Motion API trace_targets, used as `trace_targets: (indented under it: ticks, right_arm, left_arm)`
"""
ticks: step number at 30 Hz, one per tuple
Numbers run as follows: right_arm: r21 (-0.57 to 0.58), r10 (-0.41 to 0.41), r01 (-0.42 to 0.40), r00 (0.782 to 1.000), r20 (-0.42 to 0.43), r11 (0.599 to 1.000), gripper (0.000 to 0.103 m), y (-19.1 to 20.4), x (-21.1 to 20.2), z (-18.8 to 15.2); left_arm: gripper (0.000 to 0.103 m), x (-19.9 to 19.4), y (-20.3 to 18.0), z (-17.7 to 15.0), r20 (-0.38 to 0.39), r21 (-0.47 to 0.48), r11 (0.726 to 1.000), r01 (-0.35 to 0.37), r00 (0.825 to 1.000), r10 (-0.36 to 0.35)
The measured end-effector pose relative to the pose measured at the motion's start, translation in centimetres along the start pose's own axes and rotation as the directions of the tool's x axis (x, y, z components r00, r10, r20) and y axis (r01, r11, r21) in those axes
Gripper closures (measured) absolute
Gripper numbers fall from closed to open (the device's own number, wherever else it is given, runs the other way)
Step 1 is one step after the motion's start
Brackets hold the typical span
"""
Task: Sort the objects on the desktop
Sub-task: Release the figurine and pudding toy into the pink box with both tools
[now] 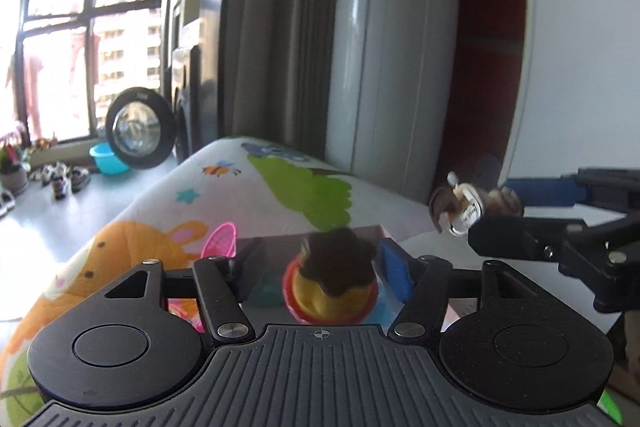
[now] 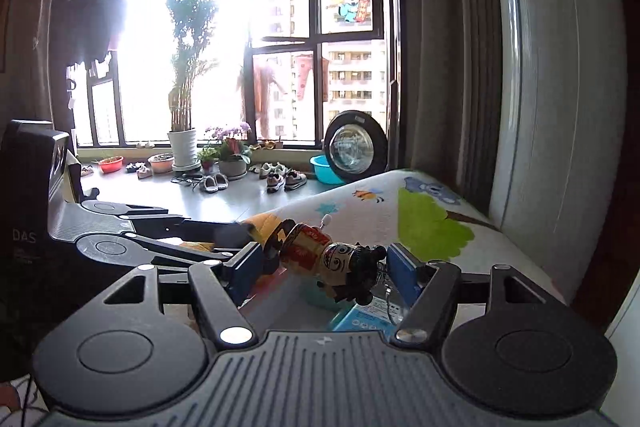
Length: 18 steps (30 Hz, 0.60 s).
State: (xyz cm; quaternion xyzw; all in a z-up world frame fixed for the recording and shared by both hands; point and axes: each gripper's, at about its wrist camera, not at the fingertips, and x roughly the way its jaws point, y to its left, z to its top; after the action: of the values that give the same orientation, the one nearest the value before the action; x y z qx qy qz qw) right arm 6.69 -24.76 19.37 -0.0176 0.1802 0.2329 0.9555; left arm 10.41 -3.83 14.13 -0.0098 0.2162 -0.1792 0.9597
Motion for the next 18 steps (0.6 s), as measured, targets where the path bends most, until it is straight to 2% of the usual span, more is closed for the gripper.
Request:
trace_targets:
  ticks: [2, 4, 6, 8, 13, 15, 18]
  right_arm:
    - [0.028, -0.006, 0.007, 1.0, -0.029, 1.0, 0.033, -0.6, 1.4, 0.2]
    - [0.022, -0.018, 0.019, 0.999, -0.046, 1.0, 0.03, -0.9, 2.2, -0.2]
    - [0.02, -0.025, 0.027, 0.997, -0.069, 0.999, 0.028, -1.0, 3.0, -1.0]
    - [0.041, -0.022, 0.027, 0.993, -0.118, 0.999, 0.028, -1.1, 4.4, -1.8]
    - [0.052, 0.013, -0.001, 0.973, -0.231, 0.999, 0.028, 0.9, 8.4, -3.6]
    - [0.037, 0.038, -0.03, 0.968, -0.249, 0.999, 0.028, 2.5, 9.7, -3.4]
    - [0.048, 0.09, -0.079, 0.952, -0.291, 0.996, 0.028, 4.4, 12.4, -1.7]
  left_arm:
    - [0.016, 0.0, 1.9, -0.6, -0.017, -0.066, 0.998, -0.011, 1.0, 0.01]
    - [0.009, -0.6, 3.2, -2.5, -0.031, -0.054, 0.997, -0.055, 0.998, 0.053]
    - [0.008, -1.0, 4.3, -5.1, -0.068, -0.019, 0.99, -0.143, 0.988, 0.141]
    - [0.008, -1.0, 5.6, -7.5, -0.111, 0.0, 0.979, -0.202, 0.973, 0.2]
    - [0.009, -0.5, 9.4, -11.1, -0.178, -0.046, 0.95, -0.31, 0.938, 0.297]
    - [0.009, -1.0, 10.5, -11.9, -0.185, -0.091, 0.944, -0.316, 0.937, 0.296]
    - [0.009, -1.8, 10.9, -13.0, -0.181, -0.103, 0.945, -0.309, 0.94, 0.288]
